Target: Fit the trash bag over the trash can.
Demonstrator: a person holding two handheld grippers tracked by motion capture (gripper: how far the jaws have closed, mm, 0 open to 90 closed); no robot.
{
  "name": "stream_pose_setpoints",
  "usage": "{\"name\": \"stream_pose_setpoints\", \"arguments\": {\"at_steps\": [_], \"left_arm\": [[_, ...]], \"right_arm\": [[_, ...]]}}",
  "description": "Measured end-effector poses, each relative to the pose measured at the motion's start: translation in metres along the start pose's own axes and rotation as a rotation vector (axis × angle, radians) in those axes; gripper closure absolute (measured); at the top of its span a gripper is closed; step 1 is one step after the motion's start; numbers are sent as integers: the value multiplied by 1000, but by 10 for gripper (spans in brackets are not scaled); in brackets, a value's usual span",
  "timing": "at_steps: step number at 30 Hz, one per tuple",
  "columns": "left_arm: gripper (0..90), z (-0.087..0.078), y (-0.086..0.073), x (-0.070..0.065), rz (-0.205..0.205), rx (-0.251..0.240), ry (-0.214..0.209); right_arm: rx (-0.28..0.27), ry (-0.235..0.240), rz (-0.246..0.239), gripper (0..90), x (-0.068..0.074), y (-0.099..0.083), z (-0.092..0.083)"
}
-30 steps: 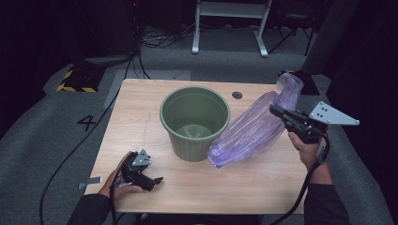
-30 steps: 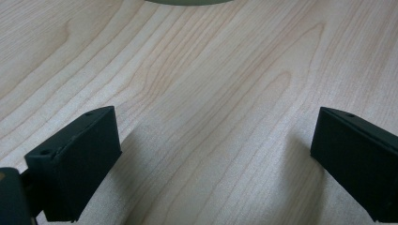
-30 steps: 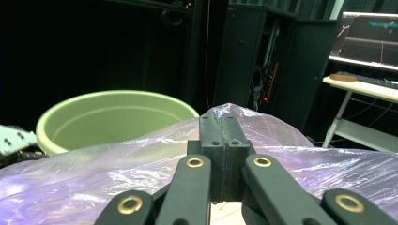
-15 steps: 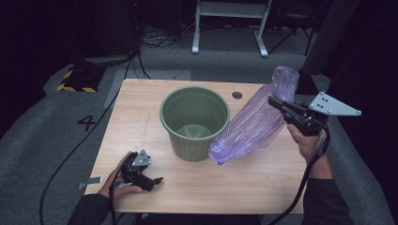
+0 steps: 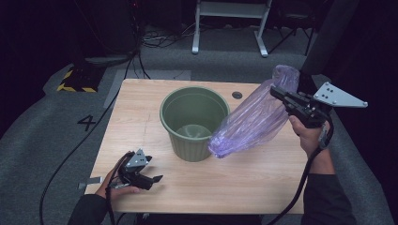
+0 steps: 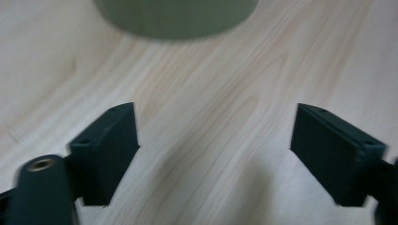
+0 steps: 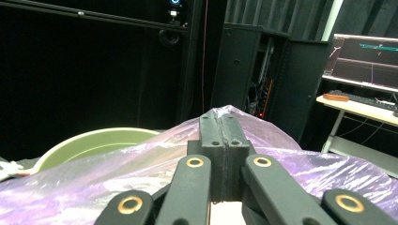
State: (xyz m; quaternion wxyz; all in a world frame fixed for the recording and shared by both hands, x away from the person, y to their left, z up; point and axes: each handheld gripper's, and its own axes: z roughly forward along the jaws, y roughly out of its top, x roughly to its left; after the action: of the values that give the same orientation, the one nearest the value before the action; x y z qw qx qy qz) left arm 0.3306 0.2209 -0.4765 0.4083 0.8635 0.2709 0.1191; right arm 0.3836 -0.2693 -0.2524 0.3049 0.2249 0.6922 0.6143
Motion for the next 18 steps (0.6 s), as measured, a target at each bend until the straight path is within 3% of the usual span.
{"name": "stream_pose_setpoints", "arguments": {"at_steps": [4,12,18], "left_arm": [[171,-19,15,-5,14,-83,18],[160,-43,38,-16,61,-176,65],[160,-63,58,-20,84,-278,61]], "right_arm": [[7,-16,1,900,-2,3,5],[15,-46,20,900,-7,4,19],[36,-58,21,900,-10,6,32]]}}
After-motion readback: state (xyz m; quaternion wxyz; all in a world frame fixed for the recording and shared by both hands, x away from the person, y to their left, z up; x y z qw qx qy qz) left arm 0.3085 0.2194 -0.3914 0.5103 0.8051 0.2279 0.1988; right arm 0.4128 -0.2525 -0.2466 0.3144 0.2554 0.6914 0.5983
